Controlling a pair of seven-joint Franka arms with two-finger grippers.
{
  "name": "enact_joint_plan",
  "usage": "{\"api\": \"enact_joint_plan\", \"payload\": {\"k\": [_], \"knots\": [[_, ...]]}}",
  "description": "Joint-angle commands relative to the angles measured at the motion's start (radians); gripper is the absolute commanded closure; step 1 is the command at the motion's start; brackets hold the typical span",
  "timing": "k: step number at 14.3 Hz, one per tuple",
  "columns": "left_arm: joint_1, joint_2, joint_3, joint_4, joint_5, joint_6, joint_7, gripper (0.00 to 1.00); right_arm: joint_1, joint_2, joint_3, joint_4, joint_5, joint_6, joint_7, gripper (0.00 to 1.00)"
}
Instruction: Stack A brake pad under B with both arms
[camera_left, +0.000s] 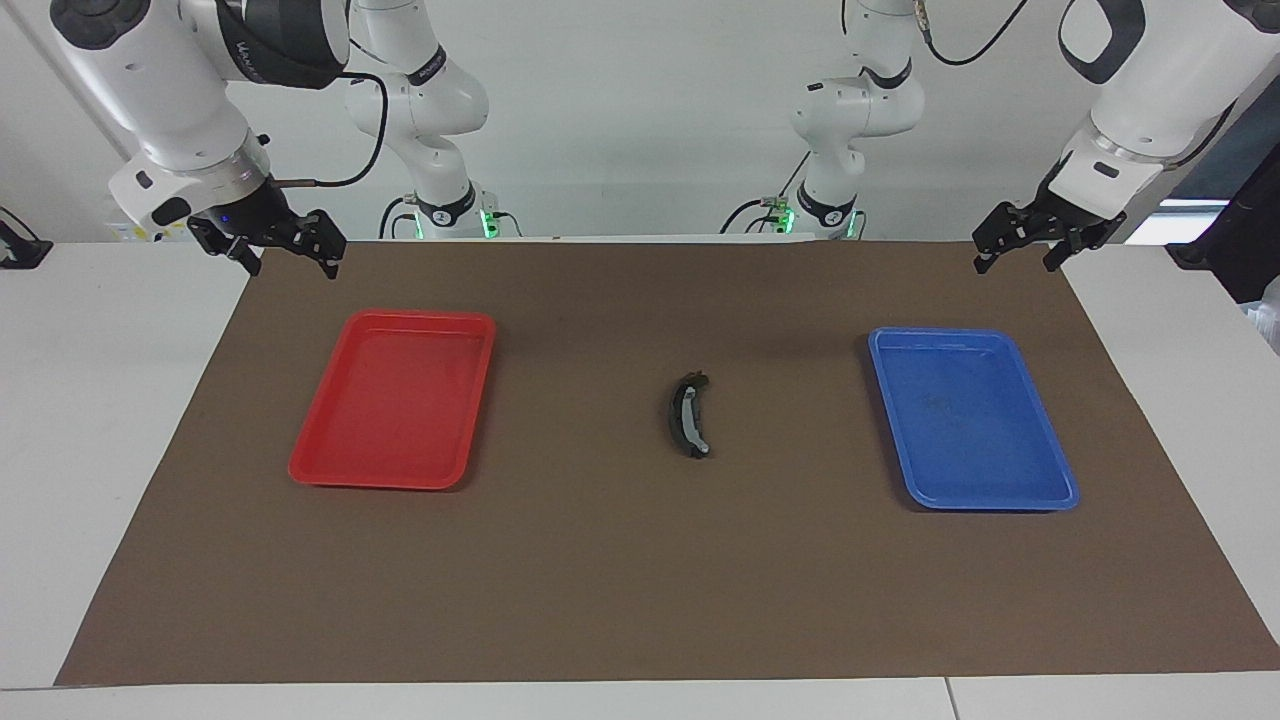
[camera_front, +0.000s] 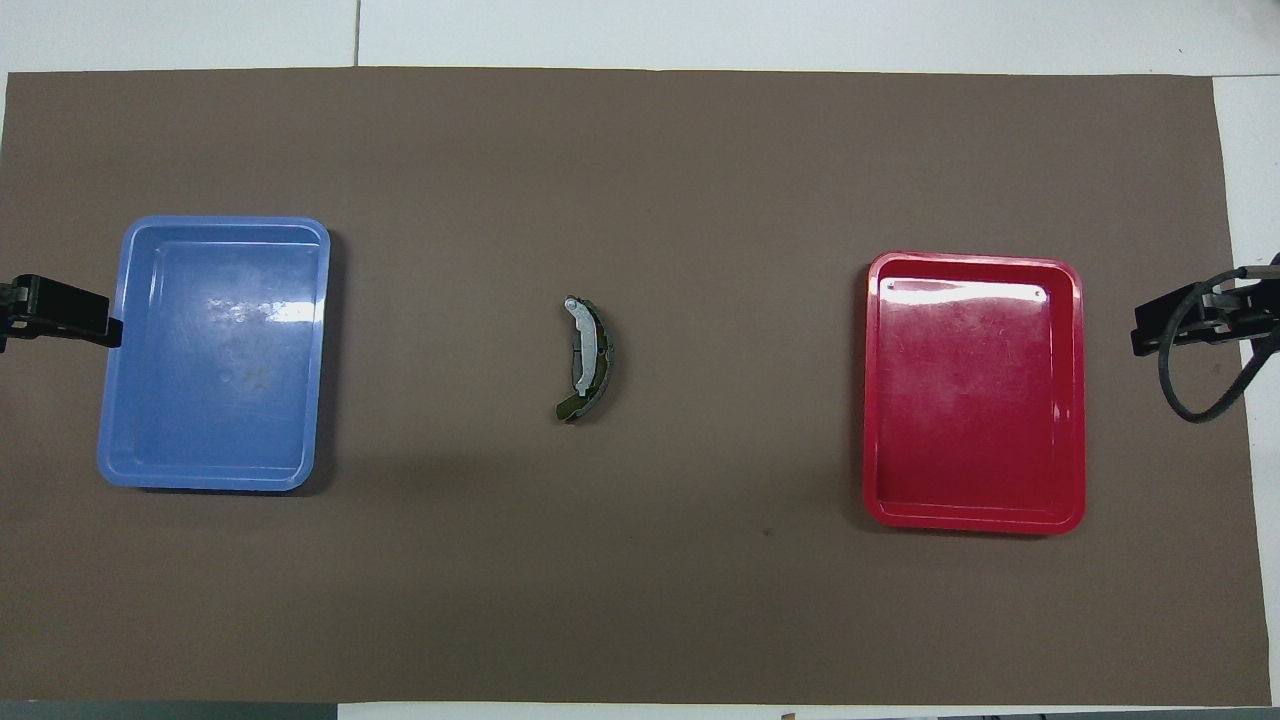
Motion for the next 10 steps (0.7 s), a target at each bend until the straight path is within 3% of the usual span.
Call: {"api": "enact_joint_plan", "payload": {"k": [1, 10], "knots": [[0.011, -0.006, -0.005, -0.003, -0.006, -0.014, 0.007, 0.0, -0.008, -0.032, -0.005, -0.03, 0.015, 0.01, 0.001, 0.0], [0.011, -0.006, -0.005, -0.003, -0.006, -0.014, 0.007, 0.0, -0.011, -0.052, -0.042, -0.045, 0.015, 0.05, -0.007, 0.0]]}}
